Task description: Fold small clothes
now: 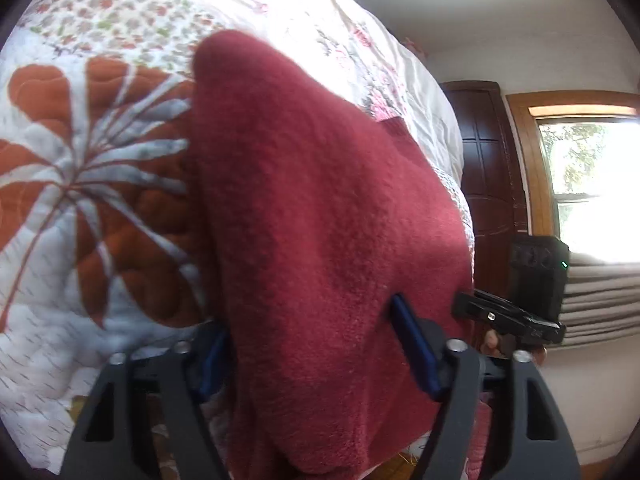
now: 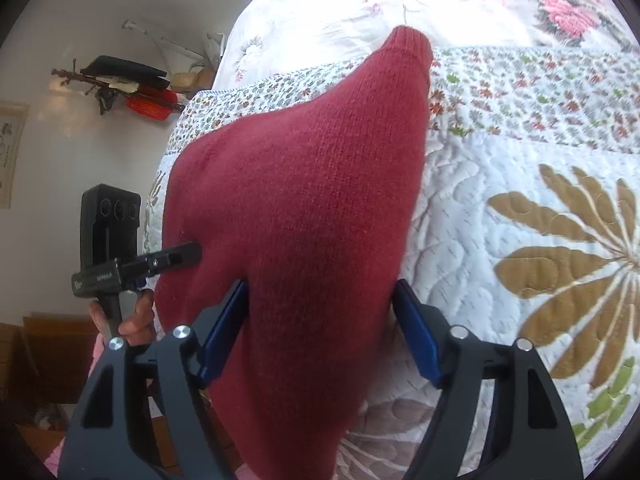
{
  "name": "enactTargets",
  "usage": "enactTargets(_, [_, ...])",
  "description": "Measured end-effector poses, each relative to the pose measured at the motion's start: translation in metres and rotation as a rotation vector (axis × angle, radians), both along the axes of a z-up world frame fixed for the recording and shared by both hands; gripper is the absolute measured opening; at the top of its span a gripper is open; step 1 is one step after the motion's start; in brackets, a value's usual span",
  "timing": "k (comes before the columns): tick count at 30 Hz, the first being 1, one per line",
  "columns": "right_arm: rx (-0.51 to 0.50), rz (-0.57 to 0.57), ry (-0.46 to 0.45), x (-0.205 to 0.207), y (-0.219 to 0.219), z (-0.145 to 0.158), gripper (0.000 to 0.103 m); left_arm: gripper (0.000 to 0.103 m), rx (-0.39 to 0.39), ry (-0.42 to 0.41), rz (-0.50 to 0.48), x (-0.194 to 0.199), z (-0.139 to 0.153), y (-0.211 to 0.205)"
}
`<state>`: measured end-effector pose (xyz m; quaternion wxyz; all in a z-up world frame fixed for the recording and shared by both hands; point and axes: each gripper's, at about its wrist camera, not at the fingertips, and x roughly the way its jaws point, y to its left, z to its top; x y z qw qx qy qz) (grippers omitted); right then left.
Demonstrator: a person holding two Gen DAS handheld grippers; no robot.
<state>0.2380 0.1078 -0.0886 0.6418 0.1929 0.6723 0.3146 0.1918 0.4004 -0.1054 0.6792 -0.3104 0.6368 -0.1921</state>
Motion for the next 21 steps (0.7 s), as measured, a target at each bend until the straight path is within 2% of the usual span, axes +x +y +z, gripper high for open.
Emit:
enactTargets(2, [0.018,-0.007,0.015,0.001,0.002,-0.007,0.074,0.058,0.018,-0.011,-0.011,-0.001,-0.003,-0.003])
enactTargets(4, [0.034,-0.011,0.03,0.001,0.004,-0.011,0.071,0.051,-0.016,0.005,0.007,-0.001,-0.01,-0.001])
enactTargets(6, [0.03,-0.008,0.012,-0.002,0.006,-0.009,0.062,0.041,-0.033,0.002,0.022,-0.003,-0.01,0.0])
enactTargets(7, [0.036,-0.006,-0.001,-0.004,0.005,-0.004,0.055,0.039,-0.034,-0.003,0.026,-0.003,-0.009,0.0])
enactTargets(11, [0.05,0.008,-0.043,-0.012,-0.002,0.016,0.043,0.035,-0.021,-0.047,0.039,-0.011,0.003,-0.004])
enactTargets(16, [0.093,0.029,-0.076,-0.031,-0.029,0.047,0.04,0.034,-0.028,-0.064,0.024,-0.024,0.027,-0.021])
enactTargets(21, [0.113,0.018,-0.071,-0.059,-0.078,0.068,0.04,0.034,-0.041,-0.068,-0.038,-0.045,0.051,-0.064])
